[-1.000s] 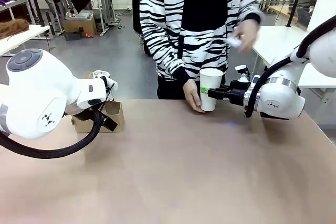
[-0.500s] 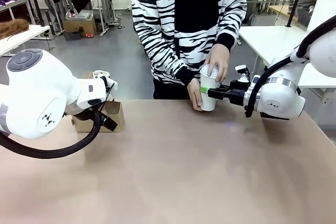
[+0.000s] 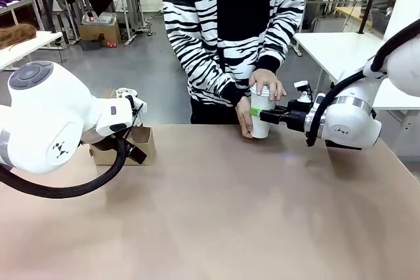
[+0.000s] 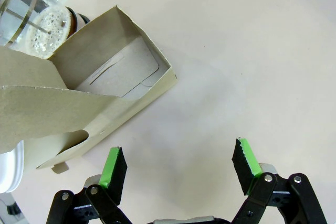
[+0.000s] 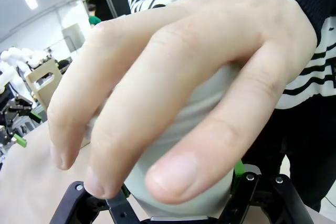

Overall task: Pour a drink into a cup and package it in a carrier.
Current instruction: When a person places the Paper Cup Lid on the 600 ml Paper Cup , lift the 600 ml Paper Cup.

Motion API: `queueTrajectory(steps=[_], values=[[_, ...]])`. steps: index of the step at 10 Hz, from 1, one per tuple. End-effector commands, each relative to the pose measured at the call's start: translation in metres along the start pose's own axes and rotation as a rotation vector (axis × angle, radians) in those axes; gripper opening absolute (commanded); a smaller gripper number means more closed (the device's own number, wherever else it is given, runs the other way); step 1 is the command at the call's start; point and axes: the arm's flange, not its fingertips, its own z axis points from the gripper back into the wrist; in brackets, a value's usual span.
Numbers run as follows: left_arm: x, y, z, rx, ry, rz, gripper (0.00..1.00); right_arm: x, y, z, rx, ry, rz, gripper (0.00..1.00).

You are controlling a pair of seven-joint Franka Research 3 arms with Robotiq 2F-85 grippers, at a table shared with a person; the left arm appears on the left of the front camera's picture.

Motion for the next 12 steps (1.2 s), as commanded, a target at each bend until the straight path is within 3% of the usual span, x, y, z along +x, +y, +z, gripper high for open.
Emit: queueTrajectory(steps=[1,12], values=[[0.0002,-0.0007,0.0004,-0.002,-0.001,-0.002,1.00,0.0033,0.0031,0.0011,0.005,0.005,-0.013,0.80],[0.0002,-0.0007,0.0004,-0.002,-0.001,-0.002,1.00,0.0033,0.0031,0.0011,0.005,0.005,-0.013,0.80]])
